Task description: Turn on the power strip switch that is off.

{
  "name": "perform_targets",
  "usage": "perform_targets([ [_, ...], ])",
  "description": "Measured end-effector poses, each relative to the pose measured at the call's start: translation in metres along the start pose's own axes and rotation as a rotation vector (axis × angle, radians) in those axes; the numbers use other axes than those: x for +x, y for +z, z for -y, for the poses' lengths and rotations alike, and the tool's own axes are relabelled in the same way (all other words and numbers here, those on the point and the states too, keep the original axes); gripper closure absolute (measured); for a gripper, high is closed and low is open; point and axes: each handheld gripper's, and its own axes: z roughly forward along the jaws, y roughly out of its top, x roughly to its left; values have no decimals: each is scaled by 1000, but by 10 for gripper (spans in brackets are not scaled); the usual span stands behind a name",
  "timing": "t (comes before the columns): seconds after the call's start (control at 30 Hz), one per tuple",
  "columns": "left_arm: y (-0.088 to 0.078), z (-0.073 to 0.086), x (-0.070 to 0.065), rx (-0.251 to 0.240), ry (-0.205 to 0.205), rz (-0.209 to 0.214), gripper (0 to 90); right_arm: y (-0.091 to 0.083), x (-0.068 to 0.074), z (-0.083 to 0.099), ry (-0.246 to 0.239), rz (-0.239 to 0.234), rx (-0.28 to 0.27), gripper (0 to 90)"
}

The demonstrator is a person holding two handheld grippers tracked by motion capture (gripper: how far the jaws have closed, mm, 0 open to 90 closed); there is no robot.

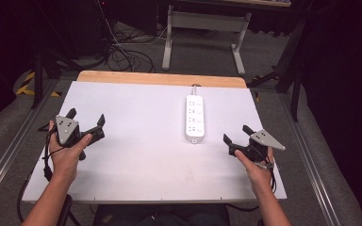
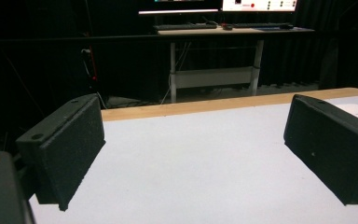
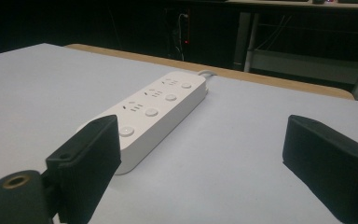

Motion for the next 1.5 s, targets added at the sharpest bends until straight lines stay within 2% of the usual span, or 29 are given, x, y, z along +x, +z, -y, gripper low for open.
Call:
perform_targets([
  [0.2,-1,0,-1,-1,0,2,56,-2,2,-1,-13,1,-16,125],
  [0.27,-1,0,-1,1,2,2,56,-3,2,-2,-12,-1,-18,154],
  [0.3,0,0,-1,1,2,3,56,-3,2,-2,-15,-6,-19,178],
  [0.33,0,0,-1,0,0,3,56,-3,2,-2,-17,-12,-18,259],
  [0.4,0,0,-1,1,2,2,57,-4,2,-2,-23,-23,-23,365],
  [0.43,0,0,-1,2,1,3,57,-4,2,-2,-23,-23,-23,365],
  [0.47,1,0,-1,2,-1,4,57,-6,2,-3,-15,-28,-20,436],
  [0.5,1,0,-1,3,-1,6,57,-6,2,-3,-12,-33,-24,474],
  [0.53,1,0,-1,2,-3,7,57,-6,2,-3,-12,-33,-24,474],
  [0.6,2,0,-1,2,-2,9,57,-9,2,-5,-3,-37,-44,581],
  [0.9,4,0,-3,3,-3,23,57,-15,2,-6,-10,-35,-51,757],
  [1.13,6,0,-3,2,-7,32,57,-16,3,-7,-13,-45,-29,819],
  [1.27,6,0,-3,4,-9,37,58,-18,5,-9,-40,-39,5,868],
  [1.33,6,0,-3,4,-7,38,58,-20,6,-11,-69,-33,29,892],
  [1.5,6,0,-3,5,-5,43,58,-24,6,-16,-64,-37,46,900],
])
